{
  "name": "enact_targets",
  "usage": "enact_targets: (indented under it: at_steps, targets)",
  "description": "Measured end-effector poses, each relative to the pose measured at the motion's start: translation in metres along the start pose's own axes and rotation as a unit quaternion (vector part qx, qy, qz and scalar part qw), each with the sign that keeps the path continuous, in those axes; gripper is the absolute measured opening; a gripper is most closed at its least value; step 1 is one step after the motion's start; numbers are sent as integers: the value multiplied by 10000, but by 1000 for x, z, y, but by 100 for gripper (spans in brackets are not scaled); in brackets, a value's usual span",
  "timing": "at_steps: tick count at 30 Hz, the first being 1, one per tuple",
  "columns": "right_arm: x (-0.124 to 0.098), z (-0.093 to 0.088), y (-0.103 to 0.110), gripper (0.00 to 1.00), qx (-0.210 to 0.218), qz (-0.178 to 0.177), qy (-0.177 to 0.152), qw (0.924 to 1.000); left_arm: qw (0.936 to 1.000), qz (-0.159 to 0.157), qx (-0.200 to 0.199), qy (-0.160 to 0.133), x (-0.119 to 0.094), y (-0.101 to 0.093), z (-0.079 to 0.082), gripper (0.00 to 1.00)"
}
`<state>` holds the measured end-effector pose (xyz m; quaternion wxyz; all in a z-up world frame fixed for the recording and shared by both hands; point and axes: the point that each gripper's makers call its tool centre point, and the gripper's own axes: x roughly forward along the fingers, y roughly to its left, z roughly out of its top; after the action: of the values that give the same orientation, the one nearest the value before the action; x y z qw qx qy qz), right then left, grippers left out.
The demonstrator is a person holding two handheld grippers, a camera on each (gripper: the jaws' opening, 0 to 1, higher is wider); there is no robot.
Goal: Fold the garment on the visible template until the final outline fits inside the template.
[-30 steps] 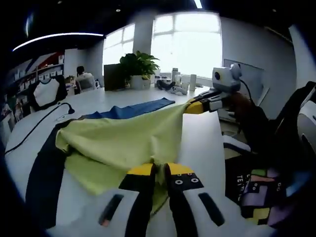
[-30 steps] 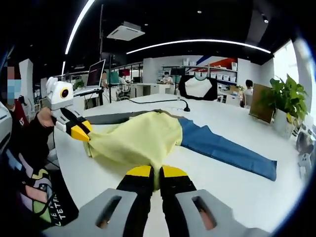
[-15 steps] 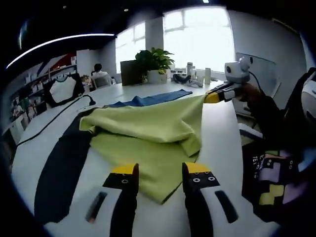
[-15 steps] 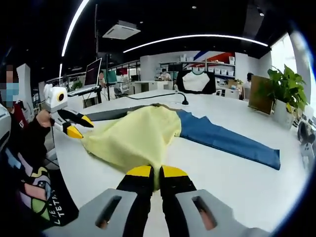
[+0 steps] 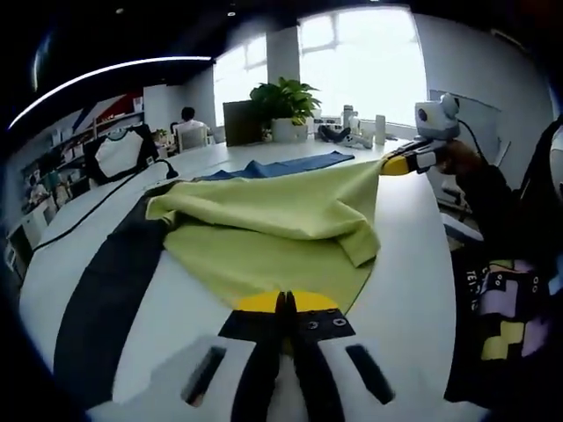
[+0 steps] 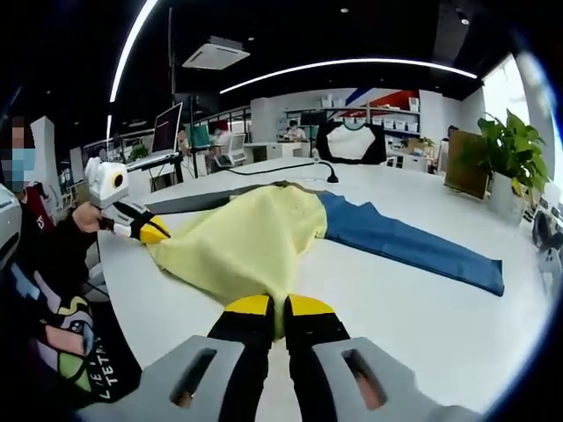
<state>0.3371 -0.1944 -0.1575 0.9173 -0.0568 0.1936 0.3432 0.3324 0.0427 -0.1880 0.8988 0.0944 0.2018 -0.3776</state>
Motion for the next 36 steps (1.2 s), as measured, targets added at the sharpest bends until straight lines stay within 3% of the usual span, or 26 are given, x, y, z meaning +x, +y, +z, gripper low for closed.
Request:
enact_targets:
  at_steps: [5, 13, 24, 32, 36]
  targets:
    - [0, -1, 1, 2, 6, 8, 6, 10000, 9999, 153, 49, -8, -7, 0, -3, 1]
    - [-2, -1, 5, 2, -16, 10, -5, 10000, 9992, 309, -233, 112, -32, 5, -13, 0]
    - [-6, -2, 6, 2, -127, -13, 57, 9999, 9970, 735, -253, -50, -64, 27, -9, 0]
    - [-15, -10, 19, 2, -572, 0, 325, 9978, 9944, 976, -272, 307, -83, 30, -24, 0]
    - [-20, -11, 25, 2, -707, 12, 381, 9968, 9941, 998, -240, 353, -91, 25, -26, 0]
